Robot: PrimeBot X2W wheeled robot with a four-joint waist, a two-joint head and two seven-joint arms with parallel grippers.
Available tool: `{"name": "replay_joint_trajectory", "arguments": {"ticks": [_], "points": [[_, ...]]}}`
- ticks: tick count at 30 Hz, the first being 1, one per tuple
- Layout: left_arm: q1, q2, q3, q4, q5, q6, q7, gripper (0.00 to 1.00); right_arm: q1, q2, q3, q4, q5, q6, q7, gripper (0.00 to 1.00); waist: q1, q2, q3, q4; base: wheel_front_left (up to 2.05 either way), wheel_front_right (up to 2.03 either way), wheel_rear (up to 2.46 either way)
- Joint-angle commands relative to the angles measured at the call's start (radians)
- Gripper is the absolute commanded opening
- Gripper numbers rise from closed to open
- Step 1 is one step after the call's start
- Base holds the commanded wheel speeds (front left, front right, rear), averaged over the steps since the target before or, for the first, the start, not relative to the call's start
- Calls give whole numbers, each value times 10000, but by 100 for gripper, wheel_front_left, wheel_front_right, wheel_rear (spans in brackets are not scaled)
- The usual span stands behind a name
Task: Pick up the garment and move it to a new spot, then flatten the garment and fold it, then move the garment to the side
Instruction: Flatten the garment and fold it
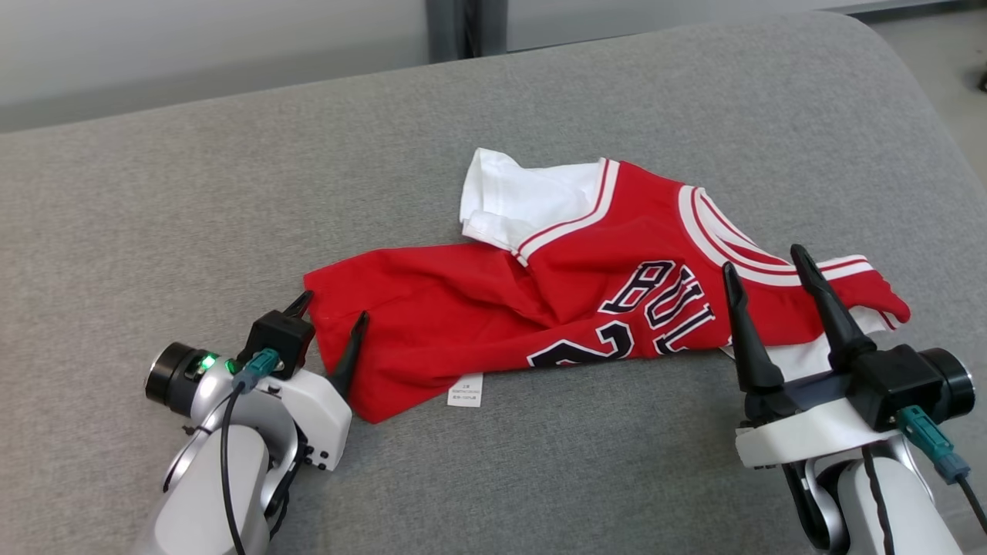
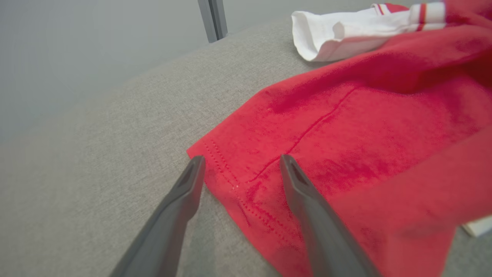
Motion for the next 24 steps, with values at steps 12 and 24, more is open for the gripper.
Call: {"name": "replay_joint_trajectory", "arguments": {"ticks": [12, 24], "points": [[-612, 365, -572, 403, -427, -346, 701, 0, 2, -12, -281, -55, 89, -3, -54, 100, 0, 0, 338, -371, 0, 0, 0], [-1056, 353, 88, -965, -1021, 91, -383, 0, -153, -19, -216, 60, 61, -3, -55, 100, 0, 0, 282, -209, 0, 0, 0]]}}
